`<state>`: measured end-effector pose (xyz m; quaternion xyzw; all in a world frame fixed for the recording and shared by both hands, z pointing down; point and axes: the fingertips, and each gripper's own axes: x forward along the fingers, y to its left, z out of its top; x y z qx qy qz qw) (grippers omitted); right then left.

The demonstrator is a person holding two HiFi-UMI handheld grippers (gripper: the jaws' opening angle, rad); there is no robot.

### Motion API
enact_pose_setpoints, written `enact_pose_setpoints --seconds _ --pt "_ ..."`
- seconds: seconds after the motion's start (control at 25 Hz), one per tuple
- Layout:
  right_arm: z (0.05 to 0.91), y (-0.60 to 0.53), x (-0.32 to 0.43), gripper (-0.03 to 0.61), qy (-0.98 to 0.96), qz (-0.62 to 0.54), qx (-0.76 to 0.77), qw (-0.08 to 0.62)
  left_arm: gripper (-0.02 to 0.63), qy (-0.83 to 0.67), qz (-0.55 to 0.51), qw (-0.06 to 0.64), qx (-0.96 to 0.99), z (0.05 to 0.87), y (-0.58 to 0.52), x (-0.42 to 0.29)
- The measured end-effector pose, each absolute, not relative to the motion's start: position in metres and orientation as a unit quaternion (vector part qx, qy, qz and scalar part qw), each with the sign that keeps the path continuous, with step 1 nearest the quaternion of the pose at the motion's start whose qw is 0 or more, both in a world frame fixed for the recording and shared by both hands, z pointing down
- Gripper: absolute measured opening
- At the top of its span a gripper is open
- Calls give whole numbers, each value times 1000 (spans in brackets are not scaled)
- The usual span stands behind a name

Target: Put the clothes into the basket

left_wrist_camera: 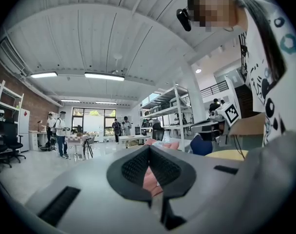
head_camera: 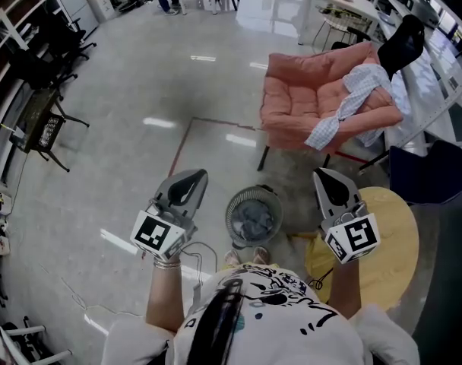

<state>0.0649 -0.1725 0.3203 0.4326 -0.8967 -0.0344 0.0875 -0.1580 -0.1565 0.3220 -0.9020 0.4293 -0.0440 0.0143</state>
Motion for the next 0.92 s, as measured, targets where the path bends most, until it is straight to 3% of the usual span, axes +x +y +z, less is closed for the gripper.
enact_pose_setpoints --seconds 0.92 --pt "328 -163 67 28 -905 -18 416 84 14 463 -47 4 -885 321 -141 -179"
